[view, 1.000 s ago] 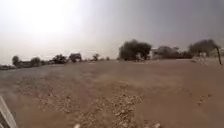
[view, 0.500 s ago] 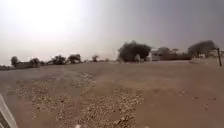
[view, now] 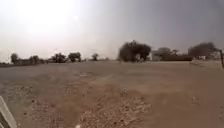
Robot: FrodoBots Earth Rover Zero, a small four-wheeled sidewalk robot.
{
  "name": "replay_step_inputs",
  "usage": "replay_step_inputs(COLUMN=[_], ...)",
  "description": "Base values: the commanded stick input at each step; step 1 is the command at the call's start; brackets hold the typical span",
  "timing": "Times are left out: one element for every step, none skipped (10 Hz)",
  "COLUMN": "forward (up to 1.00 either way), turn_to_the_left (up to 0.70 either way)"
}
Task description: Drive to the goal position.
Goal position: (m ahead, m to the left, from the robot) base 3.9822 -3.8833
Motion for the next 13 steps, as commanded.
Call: replay_step_inputs(forward=[0.50, 0.50, 0.50, 0.50, 0.50, 0.50, 0.50, 0.50, 0.50, 0.50, 0.50, 0.50, 0.50], turn_to_the_left=[0.00, 0.00, 0.00, 0.00, 0.00, 0.00, 0.00, 0.00, 0.00, 0.00, 0.00, -0.50, -0.50])
